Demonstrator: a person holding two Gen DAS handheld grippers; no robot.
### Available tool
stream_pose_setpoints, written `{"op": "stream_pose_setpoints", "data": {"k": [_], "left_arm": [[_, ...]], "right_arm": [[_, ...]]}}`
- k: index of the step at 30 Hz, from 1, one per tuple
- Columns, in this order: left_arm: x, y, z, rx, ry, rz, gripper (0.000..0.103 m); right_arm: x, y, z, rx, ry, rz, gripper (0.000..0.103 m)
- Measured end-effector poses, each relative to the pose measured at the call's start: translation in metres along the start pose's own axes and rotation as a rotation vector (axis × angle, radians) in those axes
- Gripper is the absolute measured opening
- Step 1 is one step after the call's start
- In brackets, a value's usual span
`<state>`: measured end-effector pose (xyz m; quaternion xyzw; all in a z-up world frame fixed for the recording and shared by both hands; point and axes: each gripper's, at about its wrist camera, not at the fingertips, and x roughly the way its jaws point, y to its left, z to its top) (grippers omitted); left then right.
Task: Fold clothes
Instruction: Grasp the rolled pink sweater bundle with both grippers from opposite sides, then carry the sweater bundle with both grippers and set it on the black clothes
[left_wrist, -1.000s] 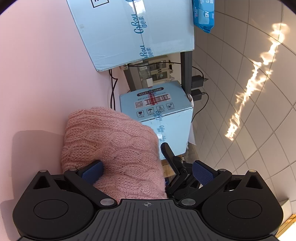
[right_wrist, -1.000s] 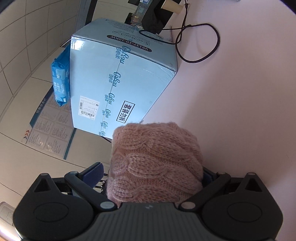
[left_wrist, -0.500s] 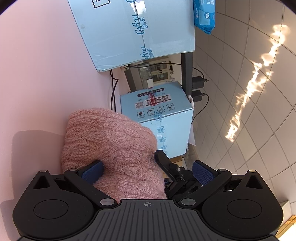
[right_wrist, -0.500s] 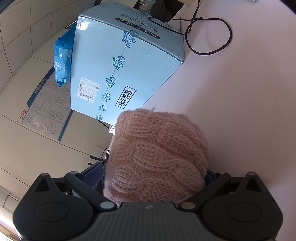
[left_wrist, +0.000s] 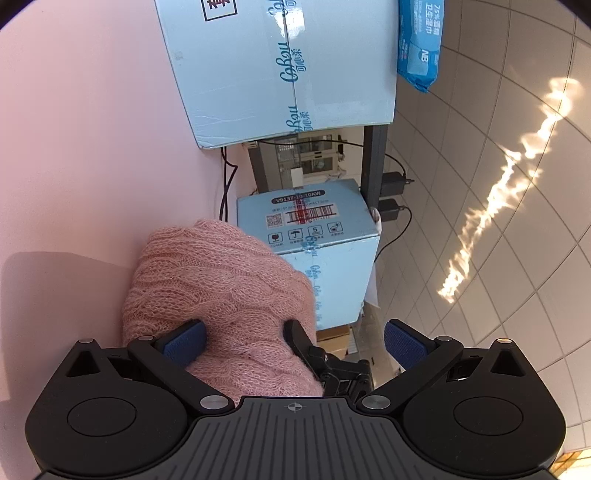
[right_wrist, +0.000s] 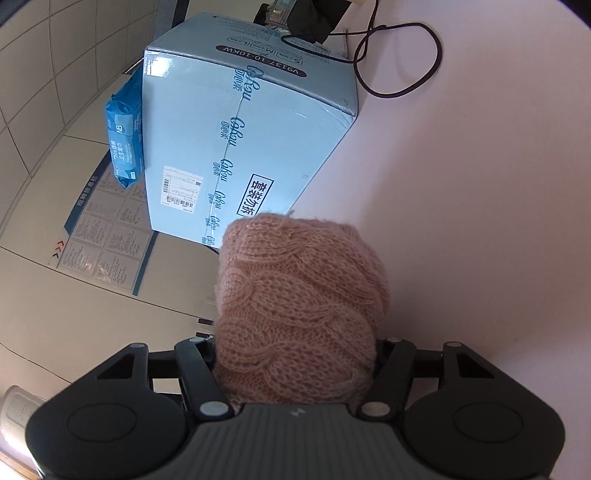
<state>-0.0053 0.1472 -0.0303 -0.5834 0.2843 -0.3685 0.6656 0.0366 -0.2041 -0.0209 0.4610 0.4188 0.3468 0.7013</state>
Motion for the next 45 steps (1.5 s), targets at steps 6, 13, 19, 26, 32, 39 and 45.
{"op": "stream_pose_setpoints", "data": {"k": [6, 13, 19, 26, 32, 39, 45], "left_arm": [[-0.003, -0.022, -0.005, 0.144, -0.011, -0.042, 0.103], [-0.010, -0.051, -0.016, 0.352, 0.015, -0.124, 0.103], [-0.039, -0.085, -0.026, 0.444, -0.001, -0.119, 0.103], [-0.123, -0.153, -0.026, 0.598, -0.123, 0.146, 0.103], [-0.230, -0.231, -0.019, 0.692, -0.379, 0.400, 0.103], [-0.296, -0.232, 0.020, 0.619, -0.547, 0.761, 0.103], [-0.309, -0.140, 0.056, 0.435, -0.476, 0.891, 0.103]], "right_arm": [[-0.005, -0.007, -0.014, 0.112, -0.005, 0.122, 0.063], [-0.021, 0.010, -0.029, 0.122, -0.051, 0.198, 0.063], [-0.017, 0.034, -0.037, 0.070, -0.023, 0.257, 0.063], [0.064, 0.076, -0.054, 0.073, 0.130, 0.384, 0.063], [0.189, 0.154, -0.078, 0.054, 0.341, 0.574, 0.064], [0.335, 0.176, -0.126, 0.125, 0.468, 0.647, 0.069], [0.371, 0.113, -0.142, 0.200, 0.488, 0.301, 0.069]]}}
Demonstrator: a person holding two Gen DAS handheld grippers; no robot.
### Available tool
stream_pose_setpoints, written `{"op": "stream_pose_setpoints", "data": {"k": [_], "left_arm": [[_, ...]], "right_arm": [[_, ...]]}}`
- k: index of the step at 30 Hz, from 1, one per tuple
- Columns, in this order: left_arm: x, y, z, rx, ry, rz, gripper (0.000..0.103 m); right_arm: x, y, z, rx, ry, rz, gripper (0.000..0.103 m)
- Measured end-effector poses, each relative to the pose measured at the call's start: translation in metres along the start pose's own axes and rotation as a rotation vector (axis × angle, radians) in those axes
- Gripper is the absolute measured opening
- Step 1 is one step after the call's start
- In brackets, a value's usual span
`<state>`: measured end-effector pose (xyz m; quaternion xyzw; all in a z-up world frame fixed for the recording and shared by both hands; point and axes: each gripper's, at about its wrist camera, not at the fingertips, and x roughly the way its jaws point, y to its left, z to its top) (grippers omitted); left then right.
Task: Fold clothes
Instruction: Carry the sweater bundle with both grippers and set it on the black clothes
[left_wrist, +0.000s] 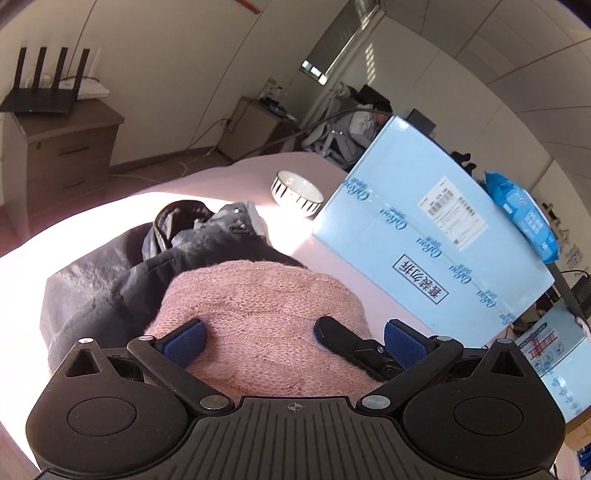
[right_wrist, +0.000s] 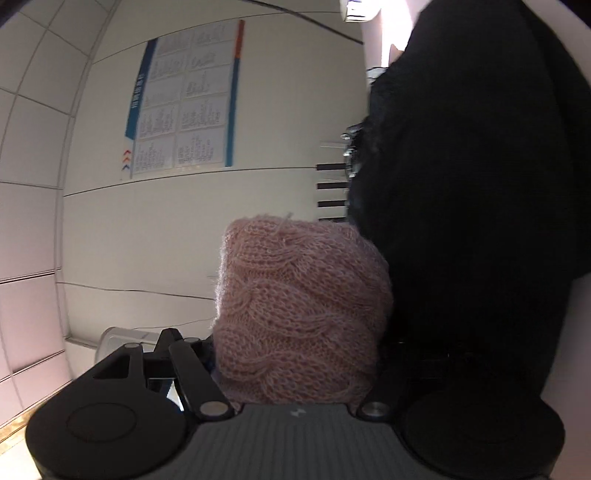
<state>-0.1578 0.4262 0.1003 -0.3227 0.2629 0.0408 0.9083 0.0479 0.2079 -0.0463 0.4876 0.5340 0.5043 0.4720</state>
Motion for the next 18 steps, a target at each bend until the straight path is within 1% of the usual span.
{"op": "stream_pose_setpoints", "data": {"k": [1, 2, 3, 4, 5, 6, 7, 8, 9, 10, 11, 12, 13, 15, 16, 17, 18], "left_arm": [[0.001, 0.005, -0.002, -0.015, -0.004, -0.046, 0.103], [0.001, 0.009, -0.003, -0.028, -0.007, -0.081, 0.103], [-0.001, 0.008, -0.003, -0.041, -0.008, -0.095, 0.103], [-0.003, 0.008, -0.003, -0.053, -0.009, -0.110, 0.103], [-0.004, 0.008, -0.003, -0.063, -0.014, -0.113, 0.103], [-0.004, 0.009, -0.003, -0.071, -0.022, -0.096, 0.103], [0.002, 0.012, -0.003, -0.081, -0.020, -0.082, 0.103], [0.004, 0.015, -0.003, -0.087, -0.017, -0.073, 0.103], [0.002, 0.017, -0.004, -0.087, -0.015, -0.072, 0.103], [0.003, 0.017, -0.004, -0.083, -0.013, -0.072, 0.103], [0.009, 0.014, -0.005, -0.073, -0.014, -0.073, 0.103], [0.014, 0.012, -0.005, -0.062, -0.017, -0.073, 0.103], [0.014, 0.011, -0.007, -0.047, -0.021, -0.071, 0.103], [0.015, 0.010, -0.009, -0.030, -0.029, -0.071, 0.103], [0.014, 0.010, -0.010, -0.027, -0.033, -0.073, 0.103], [0.012, 0.011, -0.010, -0.027, -0.034, -0.078, 0.103], [0.008, 0.012, -0.010, -0.028, -0.036, -0.083, 0.103]], "right_arm": [[-0.007, 0.005, -0.001, -0.014, -0.008, -0.036, 0.074], [-0.014, 0.010, -0.001, -0.028, -0.015, -0.073, 0.074], [-0.020, 0.016, -0.002, -0.048, -0.019, -0.106, 0.075], [-0.025, 0.024, -0.004, -0.077, -0.022, -0.129, 0.084], [-0.031, 0.032, -0.006, -0.106, -0.038, -0.146, 0.085], [-0.038, 0.042, -0.008, -0.142, -0.079, -0.178, 0.088], [-0.047, 0.052, -0.011, -0.193, -0.128, -0.211, 0.097], [-0.054, 0.061, -0.012, -0.250, -0.169, -0.205, 0.102], [-0.064, 0.070, -0.014, -0.311, -0.210, -0.171, 0.103], [-0.071, 0.079, -0.017, -0.365, -0.226, -0.140, 0.103], [-0.077, 0.089, -0.020, -0.411, -0.213, -0.113, 0.103], [-0.080, 0.098, -0.022, -0.448, -0.179, -0.087, 0.103], [-0.079, 0.105, -0.024, -0.472, -0.125, -0.082, 0.102], [-0.073, 0.117, -0.030, -0.515, -0.027, -0.113, 0.102], [-0.070, 0.120, -0.033, -0.531, 0.007, -0.128, 0.102], [-0.067, 0.121, -0.034, -0.541, 0.023, -0.143, 0.101], [-0.063, 0.119, -0.035, -0.537, 0.042, -0.154, 0.097]]}}
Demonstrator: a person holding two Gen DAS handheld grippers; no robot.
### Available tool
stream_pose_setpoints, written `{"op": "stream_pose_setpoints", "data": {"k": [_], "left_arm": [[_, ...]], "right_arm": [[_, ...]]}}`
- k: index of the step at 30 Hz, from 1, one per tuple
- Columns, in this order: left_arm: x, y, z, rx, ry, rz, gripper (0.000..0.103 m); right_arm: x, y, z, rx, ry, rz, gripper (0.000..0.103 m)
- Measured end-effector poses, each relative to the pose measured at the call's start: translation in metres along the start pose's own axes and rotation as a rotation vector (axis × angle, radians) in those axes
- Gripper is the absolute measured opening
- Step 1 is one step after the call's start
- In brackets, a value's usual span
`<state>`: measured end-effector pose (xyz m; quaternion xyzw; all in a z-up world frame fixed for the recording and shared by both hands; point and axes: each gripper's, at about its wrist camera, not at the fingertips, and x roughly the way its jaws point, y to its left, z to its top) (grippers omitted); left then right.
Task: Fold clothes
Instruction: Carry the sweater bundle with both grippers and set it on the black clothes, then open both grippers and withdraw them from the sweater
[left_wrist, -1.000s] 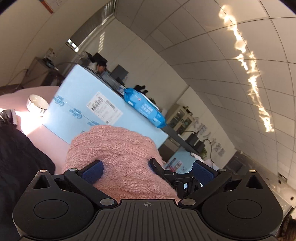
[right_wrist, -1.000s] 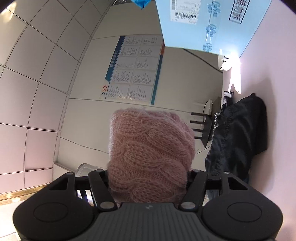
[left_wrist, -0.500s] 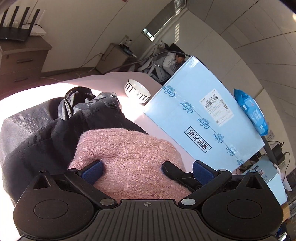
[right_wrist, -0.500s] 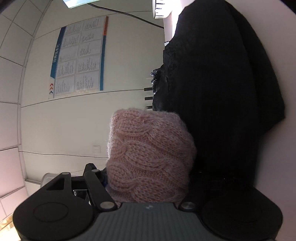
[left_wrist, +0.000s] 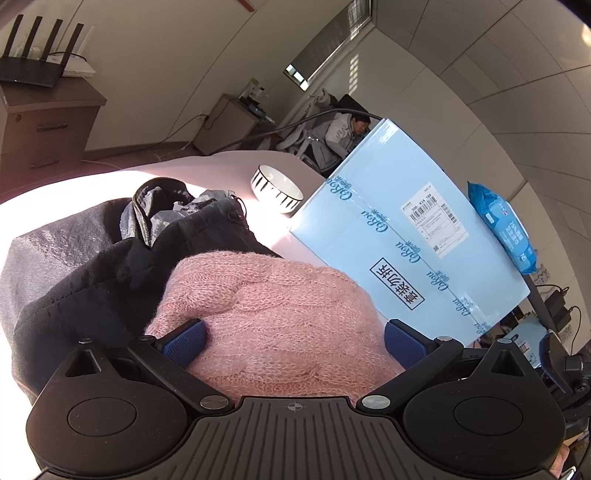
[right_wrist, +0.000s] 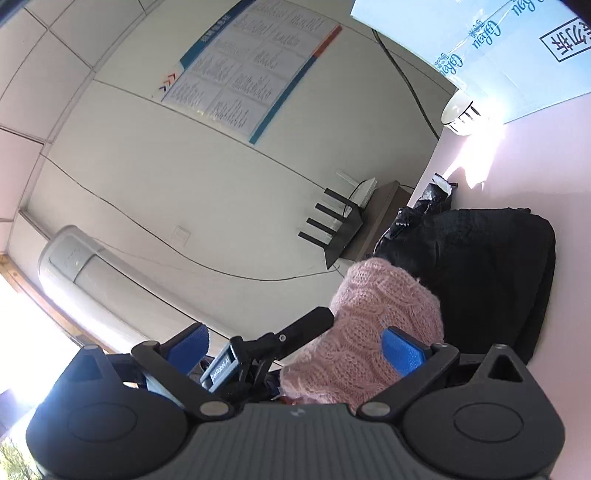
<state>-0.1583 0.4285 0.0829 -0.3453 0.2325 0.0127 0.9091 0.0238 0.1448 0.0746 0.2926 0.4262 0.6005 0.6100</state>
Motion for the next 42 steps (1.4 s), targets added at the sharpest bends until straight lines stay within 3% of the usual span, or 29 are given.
{"op": "stream_pose_setpoints", "data": {"k": [4, 6, 9, 11, 15, 17, 20, 26, 31, 36, 40, 42], "left_arm": [[-0.026, -0.004, 0.003, 0.003, -0.018, 0.052, 0.103], [-0.044, -0.018, -0.003, 0.096, -0.066, 0.134, 0.103], [-0.047, -0.033, -0.018, 0.240, -0.073, 0.249, 0.103], [-0.039, -0.029, -0.024, 0.241, -0.036, 0.268, 0.103], [-0.033, -0.003, -0.021, 0.110, 0.003, 0.201, 0.103], [-0.036, 0.001, -0.019, 0.091, -0.004, 0.198, 0.103], [-0.041, -0.003, -0.019, 0.114, -0.019, 0.223, 0.103], [-0.053, -0.025, -0.021, 0.206, -0.057, 0.296, 0.103], [-0.077, -0.047, -0.018, 0.235, -0.130, 0.328, 0.103], [-0.104, -0.070, -0.011, 0.282, -0.205, 0.377, 0.103], [-0.121, -0.093, -0.010, 0.302, -0.241, 0.335, 0.103], [-0.118, -0.110, -0.014, 0.318, -0.213, 0.282, 0.103]], "right_arm": [[0.011, -0.018, -0.010, 0.074, 0.050, -0.037, 0.094], [0.014, -0.026, -0.018, 0.095, 0.061, -0.072, 0.094], [0.025, -0.033, -0.027, 0.121, 0.083, -0.109, 0.096], [0.027, -0.034, -0.028, 0.120, 0.081, -0.126, 0.097], [0.026, -0.033, -0.029, 0.107, 0.062, -0.155, 0.097], [0.025, -0.033, -0.030, 0.100, 0.053, -0.170, 0.097], [0.022, -0.030, -0.029, 0.078, 0.034, -0.202, 0.097], [-0.005, -0.006, -0.024, -0.099, -0.038, -0.332, 0.097], [-0.024, 0.014, -0.030, -0.257, -0.081, -0.544, 0.098], [-0.046, 0.019, -0.034, -0.303, -0.112, -0.610, 0.098], [-0.060, 0.021, -0.035, -0.334, -0.133, -0.644, 0.098], [-0.069, 0.023, -0.035, -0.348, -0.146, -0.661, 0.099]]}}
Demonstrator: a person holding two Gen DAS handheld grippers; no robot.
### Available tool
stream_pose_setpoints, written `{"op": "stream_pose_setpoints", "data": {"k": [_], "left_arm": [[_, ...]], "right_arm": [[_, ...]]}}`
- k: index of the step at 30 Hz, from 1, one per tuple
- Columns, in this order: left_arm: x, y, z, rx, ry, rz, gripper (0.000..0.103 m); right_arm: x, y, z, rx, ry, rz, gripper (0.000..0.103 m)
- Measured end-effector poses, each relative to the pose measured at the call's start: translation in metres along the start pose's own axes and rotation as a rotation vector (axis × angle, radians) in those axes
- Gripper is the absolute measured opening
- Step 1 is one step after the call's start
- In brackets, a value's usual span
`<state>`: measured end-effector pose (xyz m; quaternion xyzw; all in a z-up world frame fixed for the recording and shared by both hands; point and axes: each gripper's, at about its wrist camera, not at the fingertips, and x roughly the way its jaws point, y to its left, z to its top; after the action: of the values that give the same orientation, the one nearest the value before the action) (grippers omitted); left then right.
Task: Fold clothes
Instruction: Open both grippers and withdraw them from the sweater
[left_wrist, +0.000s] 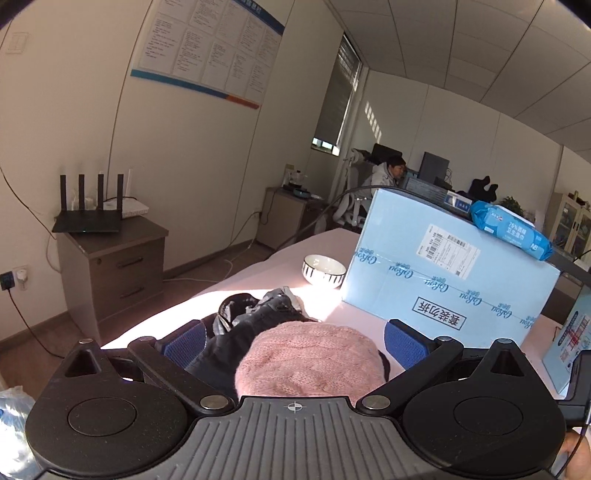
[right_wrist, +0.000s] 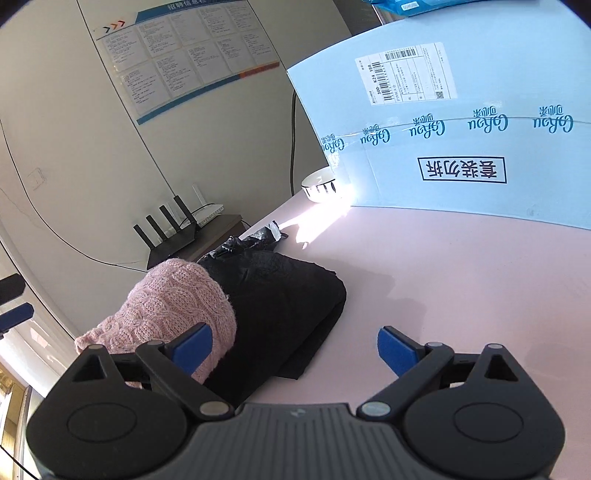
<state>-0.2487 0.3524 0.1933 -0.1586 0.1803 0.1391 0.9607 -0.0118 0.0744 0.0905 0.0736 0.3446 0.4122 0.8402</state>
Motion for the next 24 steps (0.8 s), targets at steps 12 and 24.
{"op": "stream_pose_setpoints", "data": {"k": [12, 24], "left_arm": [[0.127, -0.179, -0.076, 0.258, 0.193, -0.164, 0.103], [0.210, -0.353, -0.193, 0.468, 0.269, -0.340, 0.103]], "right_arm": [[-0.093, -0.097, -0.017, 0.038, -0.096, -0.346, 0.102], [-0.170, -0.244, -0.067, 0.193, -0.110, -0.824, 0.102]]}}
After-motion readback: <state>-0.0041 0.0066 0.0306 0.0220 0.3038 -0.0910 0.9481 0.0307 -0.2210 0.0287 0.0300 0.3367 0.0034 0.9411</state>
